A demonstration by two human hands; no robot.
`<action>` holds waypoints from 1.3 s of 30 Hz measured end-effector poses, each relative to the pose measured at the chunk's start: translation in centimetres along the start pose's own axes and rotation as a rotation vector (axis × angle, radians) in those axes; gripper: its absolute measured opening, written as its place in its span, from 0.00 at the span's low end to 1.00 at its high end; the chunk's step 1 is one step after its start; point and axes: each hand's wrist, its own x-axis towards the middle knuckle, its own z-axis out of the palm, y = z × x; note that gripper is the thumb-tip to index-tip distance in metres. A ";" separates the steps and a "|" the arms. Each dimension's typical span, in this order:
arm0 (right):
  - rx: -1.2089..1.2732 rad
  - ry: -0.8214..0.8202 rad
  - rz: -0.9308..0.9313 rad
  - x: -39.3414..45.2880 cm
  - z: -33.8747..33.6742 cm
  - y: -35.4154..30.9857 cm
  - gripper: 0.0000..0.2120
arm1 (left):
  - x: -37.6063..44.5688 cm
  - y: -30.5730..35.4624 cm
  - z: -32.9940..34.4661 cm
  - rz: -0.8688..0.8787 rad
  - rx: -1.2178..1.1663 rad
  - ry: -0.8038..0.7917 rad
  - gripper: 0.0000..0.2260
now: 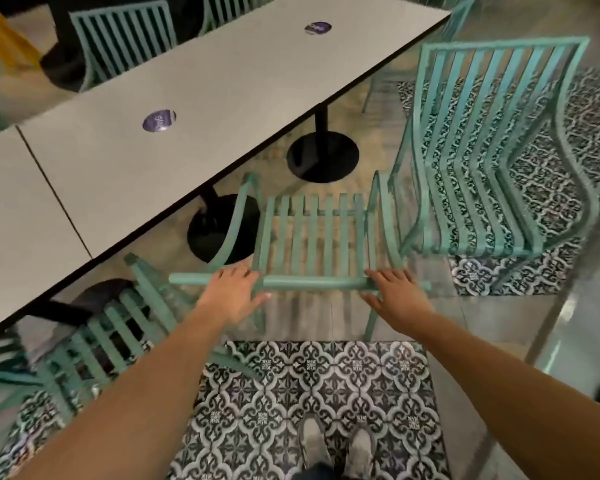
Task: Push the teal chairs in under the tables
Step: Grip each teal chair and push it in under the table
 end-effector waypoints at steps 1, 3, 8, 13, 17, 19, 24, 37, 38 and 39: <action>-0.013 0.004 -0.009 0.3 0.3 0.1 0.28 | 0.3 -0.4 0.2 -0.012 -0.011 -0.004 0.28; -0.020 0.011 -0.011 0.8 0.6 0.5 0.27 | 1.0 -1.4 0.8 -0.061 -0.047 -0.027 0.27; -0.055 0.017 -0.039 1.0 0.2 0.9 0.42 | 1.4 -1.9 1.6 -0.107 -0.060 0.003 0.25; -0.046 -0.009 -0.044 1.2 -0.8 2.2 0.43 | 0.4 -0.3 1.5 -0.129 -0.104 -0.006 0.23; -0.069 0.001 -0.079 2.2 -1.2 4.7 0.51 | -0.7 2.2 1.7 -0.187 -0.136 -0.006 0.24; -0.089 -0.007 -0.110 2.7 -1.8 6.0 0.51 | -0.9 3.6 1.7 -0.218 -0.156 -0.042 0.25; -0.163 -0.021 -0.182 4.8 -2.9 10.6 0.51 | -0.7 8.4 0.9 -0.343 -0.236 -0.075 0.25; -0.222 -0.043 -0.394 10.5 -5.9 17.8 0.53 | -0.1 17.9 -1.3 -0.535 -0.302 -0.058 0.26; -0.225 -0.036 -0.408 11.0 -6.2 17.7 0.55 | 0.0 17.9 -1.5 -0.542 -0.313 -0.065 0.25; -0.250 -0.030 -0.406 11.3 -6.3 17.9 0.57 | 0.3 18.1 -1.7 -0.547 -0.322 -0.066 0.25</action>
